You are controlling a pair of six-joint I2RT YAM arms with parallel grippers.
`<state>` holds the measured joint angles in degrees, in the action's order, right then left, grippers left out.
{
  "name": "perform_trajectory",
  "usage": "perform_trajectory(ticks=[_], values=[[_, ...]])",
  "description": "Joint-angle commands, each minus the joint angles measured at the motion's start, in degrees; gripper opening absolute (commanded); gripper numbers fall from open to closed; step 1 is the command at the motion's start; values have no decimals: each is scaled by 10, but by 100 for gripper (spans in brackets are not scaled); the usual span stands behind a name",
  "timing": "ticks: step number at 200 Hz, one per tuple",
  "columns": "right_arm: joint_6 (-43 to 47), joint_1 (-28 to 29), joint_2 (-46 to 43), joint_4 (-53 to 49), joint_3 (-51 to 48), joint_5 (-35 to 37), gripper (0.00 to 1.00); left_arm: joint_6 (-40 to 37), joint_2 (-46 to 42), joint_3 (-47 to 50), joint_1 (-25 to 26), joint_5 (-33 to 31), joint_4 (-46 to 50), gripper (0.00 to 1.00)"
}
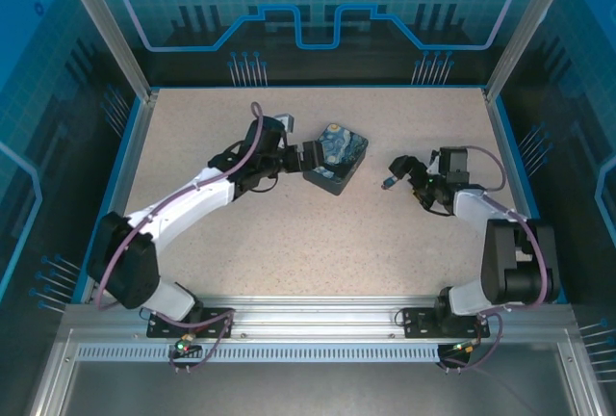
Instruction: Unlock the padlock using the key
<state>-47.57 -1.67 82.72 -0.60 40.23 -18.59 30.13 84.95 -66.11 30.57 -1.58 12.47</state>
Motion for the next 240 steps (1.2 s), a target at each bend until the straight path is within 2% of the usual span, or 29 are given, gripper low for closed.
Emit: perform_trajectory(ticks=[1,18,44,71,78,116,139,161,179,193,240], values=[[25,-4,-34,-64,36,20,100,-19,-50,11,-17,-66,46,99],[58,7,-49,-134,86,71,100,-32,-88,26,-43,-115,57,99],[92,36,-45,-202,151,235,100,-71,-145,83,-92,-186,18,99],[180,93,-50,-119,120,467,100,-110,-191,153,-145,-223,-49,99],[209,104,-44,-93,111,508,100,-124,-200,167,-156,-224,-65,99],[298,105,-7,-7,66,586,100,-202,-217,221,-192,-244,-123,99],[331,103,-1,67,23,595,100,-238,-215,268,-218,-238,-176,99],[358,100,-7,183,-37,596,100,-249,-205,314,-247,-223,-234,99],[373,90,-24,306,-113,548,100,-246,-191,341,-262,-203,-278,99],[402,80,-26,449,-187,489,100,-260,-171,368,-268,-176,-335,99],[400,40,-37,470,-210,365,100,-289,-48,434,-271,-154,-554,99]])
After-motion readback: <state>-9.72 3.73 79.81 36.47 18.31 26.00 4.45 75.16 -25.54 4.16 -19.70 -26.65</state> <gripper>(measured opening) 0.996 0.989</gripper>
